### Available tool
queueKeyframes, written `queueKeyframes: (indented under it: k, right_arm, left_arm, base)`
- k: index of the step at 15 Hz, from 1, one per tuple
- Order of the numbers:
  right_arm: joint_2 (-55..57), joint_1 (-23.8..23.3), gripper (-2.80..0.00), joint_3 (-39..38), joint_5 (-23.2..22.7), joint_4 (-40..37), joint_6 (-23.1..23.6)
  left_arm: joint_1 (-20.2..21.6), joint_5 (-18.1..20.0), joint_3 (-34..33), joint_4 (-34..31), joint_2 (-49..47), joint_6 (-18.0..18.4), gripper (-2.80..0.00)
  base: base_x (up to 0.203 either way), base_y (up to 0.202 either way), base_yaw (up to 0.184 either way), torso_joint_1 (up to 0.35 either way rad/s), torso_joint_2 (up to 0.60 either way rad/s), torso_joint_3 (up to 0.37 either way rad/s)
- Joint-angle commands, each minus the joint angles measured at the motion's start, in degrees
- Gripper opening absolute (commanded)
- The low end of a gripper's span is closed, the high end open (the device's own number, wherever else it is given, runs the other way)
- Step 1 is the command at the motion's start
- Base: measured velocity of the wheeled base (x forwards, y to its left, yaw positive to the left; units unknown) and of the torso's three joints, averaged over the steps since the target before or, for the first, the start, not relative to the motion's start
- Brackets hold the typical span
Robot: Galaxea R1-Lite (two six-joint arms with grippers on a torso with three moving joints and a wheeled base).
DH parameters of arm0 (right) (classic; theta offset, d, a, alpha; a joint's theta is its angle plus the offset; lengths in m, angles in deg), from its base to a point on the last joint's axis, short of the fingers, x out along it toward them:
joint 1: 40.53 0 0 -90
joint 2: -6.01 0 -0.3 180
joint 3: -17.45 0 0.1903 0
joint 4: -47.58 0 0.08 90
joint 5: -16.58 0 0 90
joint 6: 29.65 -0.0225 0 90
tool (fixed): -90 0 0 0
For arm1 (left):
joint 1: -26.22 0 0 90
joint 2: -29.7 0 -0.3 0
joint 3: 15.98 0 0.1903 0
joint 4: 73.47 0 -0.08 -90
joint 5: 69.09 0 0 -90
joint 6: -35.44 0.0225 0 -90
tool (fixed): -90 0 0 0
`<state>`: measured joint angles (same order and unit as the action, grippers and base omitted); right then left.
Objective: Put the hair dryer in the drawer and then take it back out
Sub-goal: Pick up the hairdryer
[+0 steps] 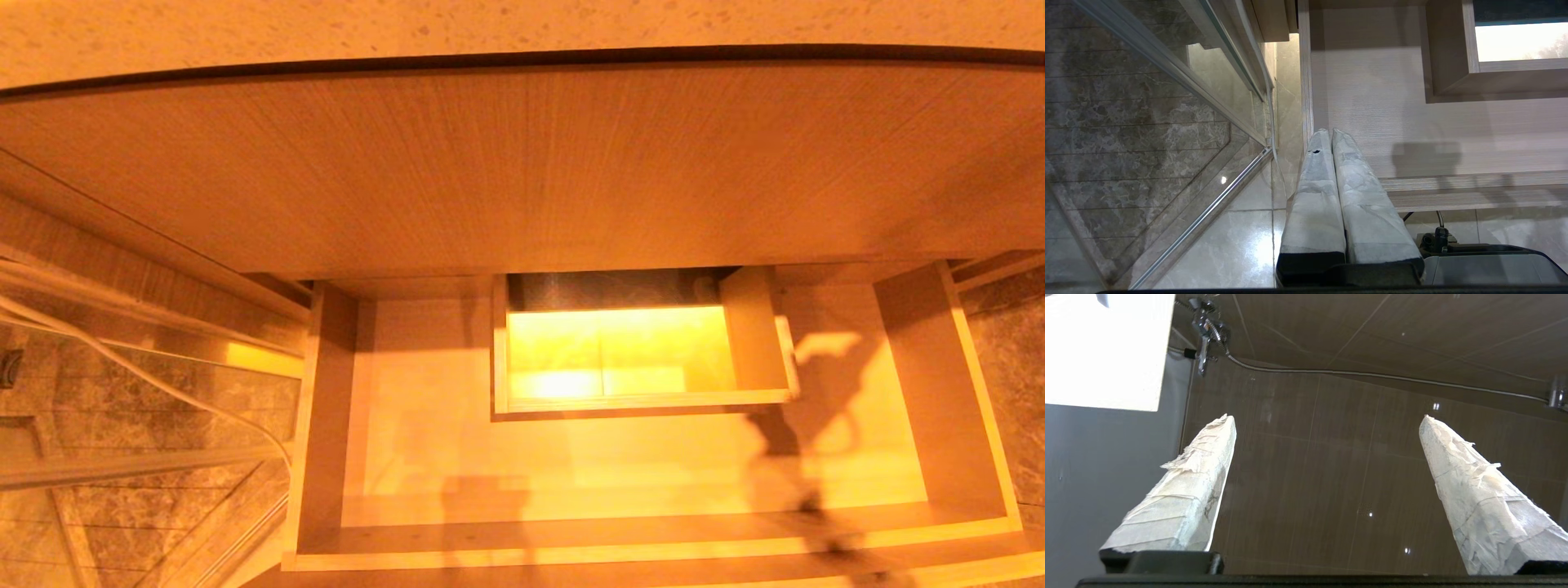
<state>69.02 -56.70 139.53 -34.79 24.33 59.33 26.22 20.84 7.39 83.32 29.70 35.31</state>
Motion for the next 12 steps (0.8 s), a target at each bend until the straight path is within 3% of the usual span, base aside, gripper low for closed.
queueKeyframes:
  k: [1,4,8,12]
  right_arm:
    - [1.4,-0.5,0.0,-0.1,0.3,0.0,0.3]
    - [3.1,-0.9,0.0,0.9,3.4,-0.2,-0.4]
    - [1.3,-0.8,0.0,2.2,3.1,0.2,-1.6]
    - [-2.5,0.7,0.0,2.1,3.4,-0.2,-9.5]
  left_arm:
    - [0.0,0.0,0.0,0.0,0.0,0.0,-2.8]
    - [0.0,0.0,0.0,0.0,0.0,0.0,-2.8]
    - [0.0,0.0,0.0,0.0,0.0,0.0,-2.8]
    - [0.0,0.0,0.0,0.0,0.0,0.0,-2.8]
  base:
    - [0.0,0.0,0.0,0.0,0.0,0.0]
    - [0.0,0.0,0.0,0.0,0.0,0.0]
    - [0.0,0.0,0.0,0.0,0.0,0.0]
    - [0.0,0.0,0.0,0.0,0.0,0.0]
